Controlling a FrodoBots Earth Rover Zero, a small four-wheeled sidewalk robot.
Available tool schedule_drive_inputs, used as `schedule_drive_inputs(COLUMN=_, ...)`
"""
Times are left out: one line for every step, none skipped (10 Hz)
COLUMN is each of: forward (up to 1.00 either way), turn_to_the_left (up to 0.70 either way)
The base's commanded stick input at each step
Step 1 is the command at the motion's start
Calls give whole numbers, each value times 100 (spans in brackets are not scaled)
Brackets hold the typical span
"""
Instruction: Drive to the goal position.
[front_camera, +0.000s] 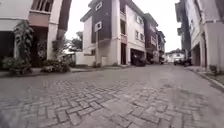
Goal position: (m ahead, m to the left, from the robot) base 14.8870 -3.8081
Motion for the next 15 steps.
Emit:
schedule_drive_inputs(forward=70, turn_to_the_left=0)
schedule_drive_inputs(forward=70, turn_to_the_left=0)
schedule_drive_inputs(forward=70, turn_to_the_left=0)
schedule_drive_inputs(forward=70, turn_to_the_left=0)
schedule_drive_inputs(forward=70, turn_to_the_left=0)
schedule_drive_inputs(forward=70, turn_to_the_left=0)
schedule_drive_inputs(forward=70, turn_to_the_left=0)
schedule_drive_inputs(forward=70, turn_to_the_left=0)
schedule_drive_inputs(forward=70, turn_to_the_left=0)
schedule_drive_inputs(forward=70, turn_to_the_left=0)
schedule_drive_inputs(forward=70, turn_to_the_left=0)
schedule_drive_inputs(forward=70, turn_to_the_left=0)
schedule_drive_inputs(forward=70, turn_to_the_left=0)
schedule_drive_inputs(forward=70, turn_to_the_left=0)
schedule_drive_inputs(forward=70, turn_to_the_left=0)
